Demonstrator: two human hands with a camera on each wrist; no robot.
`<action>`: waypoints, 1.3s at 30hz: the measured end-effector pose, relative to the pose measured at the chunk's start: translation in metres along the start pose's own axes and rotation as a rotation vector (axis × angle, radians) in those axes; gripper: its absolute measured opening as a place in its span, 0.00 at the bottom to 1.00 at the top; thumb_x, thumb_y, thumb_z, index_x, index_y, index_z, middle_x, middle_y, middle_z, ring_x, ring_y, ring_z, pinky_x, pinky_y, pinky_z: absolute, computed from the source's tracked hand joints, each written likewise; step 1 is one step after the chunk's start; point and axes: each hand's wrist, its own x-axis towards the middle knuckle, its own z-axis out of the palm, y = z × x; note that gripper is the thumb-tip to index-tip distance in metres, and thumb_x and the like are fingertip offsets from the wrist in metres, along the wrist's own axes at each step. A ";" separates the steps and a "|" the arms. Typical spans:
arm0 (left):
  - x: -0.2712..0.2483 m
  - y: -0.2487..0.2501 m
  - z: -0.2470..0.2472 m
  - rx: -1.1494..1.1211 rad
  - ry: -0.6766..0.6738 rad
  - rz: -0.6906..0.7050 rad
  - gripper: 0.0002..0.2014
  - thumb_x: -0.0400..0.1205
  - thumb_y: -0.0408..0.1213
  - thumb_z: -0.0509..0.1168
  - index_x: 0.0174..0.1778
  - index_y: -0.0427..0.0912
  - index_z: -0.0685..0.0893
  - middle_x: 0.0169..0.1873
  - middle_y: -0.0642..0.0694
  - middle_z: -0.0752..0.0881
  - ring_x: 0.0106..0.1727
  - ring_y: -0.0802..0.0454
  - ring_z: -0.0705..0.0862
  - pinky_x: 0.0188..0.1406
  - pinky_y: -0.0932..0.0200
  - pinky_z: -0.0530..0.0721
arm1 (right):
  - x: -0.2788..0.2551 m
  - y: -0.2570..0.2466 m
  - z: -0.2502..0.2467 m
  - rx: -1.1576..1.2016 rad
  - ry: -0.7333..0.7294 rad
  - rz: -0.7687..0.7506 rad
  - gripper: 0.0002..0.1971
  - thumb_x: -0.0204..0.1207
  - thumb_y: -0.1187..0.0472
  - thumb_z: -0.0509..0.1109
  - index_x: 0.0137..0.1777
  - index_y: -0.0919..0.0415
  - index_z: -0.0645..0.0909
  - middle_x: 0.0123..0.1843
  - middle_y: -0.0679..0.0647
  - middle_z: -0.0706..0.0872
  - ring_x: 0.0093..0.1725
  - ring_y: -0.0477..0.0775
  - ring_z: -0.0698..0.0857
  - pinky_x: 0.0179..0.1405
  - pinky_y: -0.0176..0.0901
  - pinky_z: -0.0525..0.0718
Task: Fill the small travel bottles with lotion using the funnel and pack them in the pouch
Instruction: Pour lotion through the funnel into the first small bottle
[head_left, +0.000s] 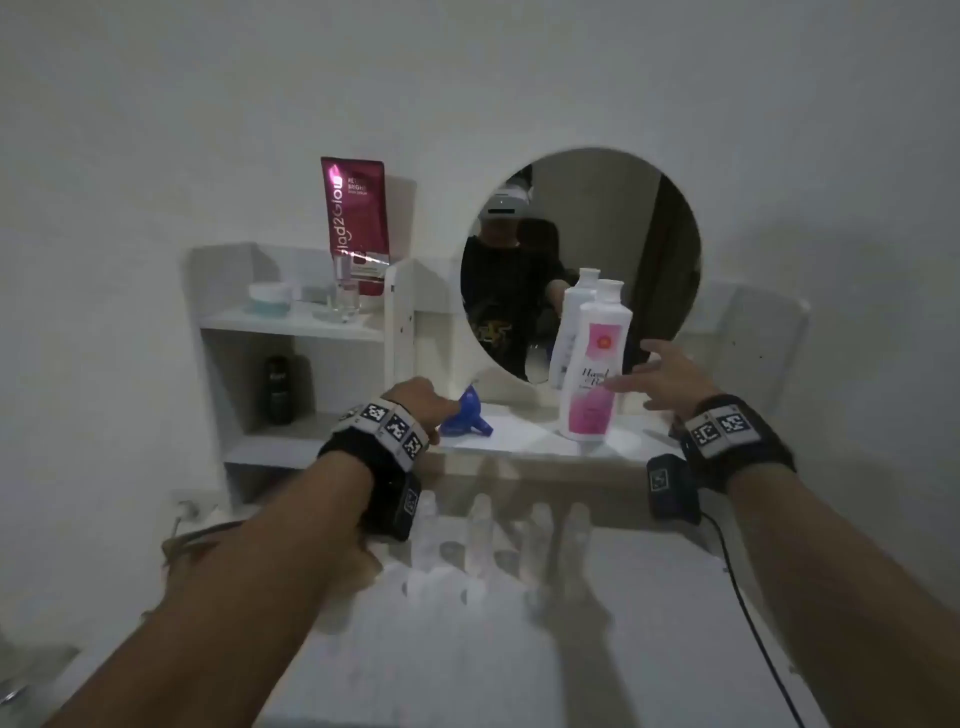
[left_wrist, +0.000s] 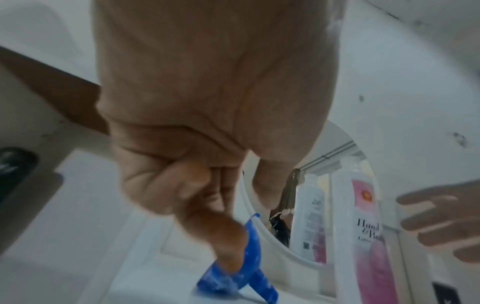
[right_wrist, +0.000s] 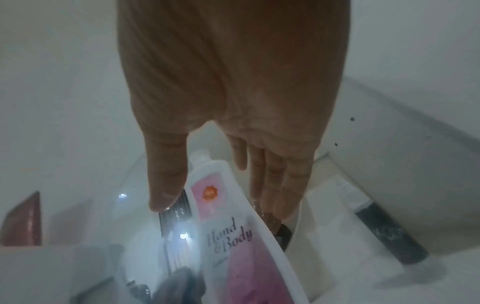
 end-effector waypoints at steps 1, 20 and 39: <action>0.010 0.004 -0.001 0.038 0.046 0.049 0.18 0.79 0.50 0.64 0.52 0.37 0.84 0.45 0.41 0.90 0.45 0.43 0.89 0.52 0.49 0.87 | 0.008 -0.001 0.003 0.002 0.010 0.000 0.50 0.68 0.58 0.83 0.85 0.56 0.56 0.71 0.59 0.76 0.60 0.57 0.78 0.54 0.51 0.78; 0.095 0.068 0.012 0.469 0.229 0.203 0.11 0.79 0.38 0.67 0.54 0.37 0.83 0.53 0.39 0.86 0.53 0.41 0.85 0.42 0.55 0.77 | 0.076 0.030 0.021 0.148 -0.070 -0.113 0.25 0.67 0.66 0.82 0.65 0.56 0.82 0.59 0.53 0.89 0.57 0.53 0.86 0.45 0.46 0.81; 0.058 0.037 0.011 0.085 0.236 0.044 0.07 0.75 0.31 0.69 0.33 0.34 0.80 0.32 0.41 0.85 0.30 0.47 0.83 0.27 0.59 0.80 | 0.055 0.018 0.025 0.196 -0.037 -0.101 0.29 0.64 0.67 0.83 0.67 0.58 0.80 0.58 0.52 0.89 0.55 0.52 0.86 0.54 0.51 0.80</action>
